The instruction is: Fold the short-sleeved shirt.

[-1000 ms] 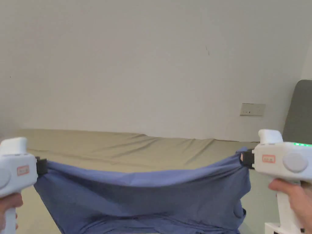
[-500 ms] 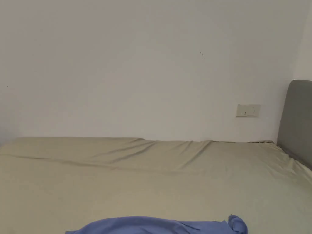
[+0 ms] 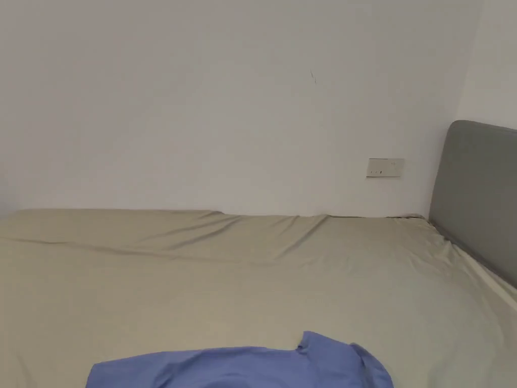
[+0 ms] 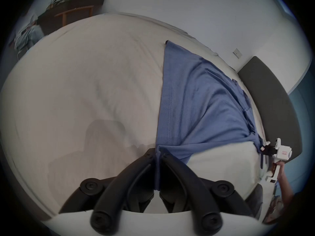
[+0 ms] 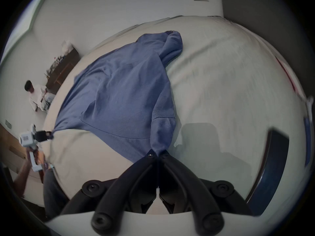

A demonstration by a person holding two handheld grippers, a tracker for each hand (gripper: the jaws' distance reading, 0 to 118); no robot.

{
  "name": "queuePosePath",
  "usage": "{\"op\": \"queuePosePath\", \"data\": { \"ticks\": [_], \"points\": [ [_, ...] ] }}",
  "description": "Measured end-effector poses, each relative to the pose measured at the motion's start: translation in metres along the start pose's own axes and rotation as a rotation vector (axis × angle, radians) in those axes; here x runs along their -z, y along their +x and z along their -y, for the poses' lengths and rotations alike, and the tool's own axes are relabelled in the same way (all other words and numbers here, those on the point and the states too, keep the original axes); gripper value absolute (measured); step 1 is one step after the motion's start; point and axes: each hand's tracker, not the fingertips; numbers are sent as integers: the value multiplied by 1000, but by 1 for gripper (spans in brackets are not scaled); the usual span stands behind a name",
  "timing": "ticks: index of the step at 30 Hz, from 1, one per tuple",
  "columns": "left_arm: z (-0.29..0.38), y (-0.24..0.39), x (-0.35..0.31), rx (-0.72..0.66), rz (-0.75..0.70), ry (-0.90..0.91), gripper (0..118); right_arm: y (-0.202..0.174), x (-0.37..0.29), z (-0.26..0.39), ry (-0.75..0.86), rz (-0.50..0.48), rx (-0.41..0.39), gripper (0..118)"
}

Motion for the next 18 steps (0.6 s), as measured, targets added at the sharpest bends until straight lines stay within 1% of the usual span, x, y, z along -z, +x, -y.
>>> {"op": "queuePosePath", "data": {
  "ticks": [1, 3, 9, 12, 15, 18],
  "points": [
    [9, -1, -7, 1, -4, -5, 5, 2, -7, 9, -4, -13, 21, 8],
    [25, -1, -22, 16, -27, -13, 5, 4, -19, 28, -7, 5, 16, 8],
    [54, -6, -56, 40, -36, -44, 5, 17, -49, 66, -38, -4, 42, 8],
    [63, -8, -75, 13, -7, -50, 5, 25, -65, 77, -36, -55, 102, 8],
    [72, -5, -86, 59, -26, -55, 5, 23, -76, 88, -45, -29, 56, 8],
    [82, -4, -85, 54, -31, -71, 5, 22, -77, 99, -58, -25, 37, 8]
  ]
}}
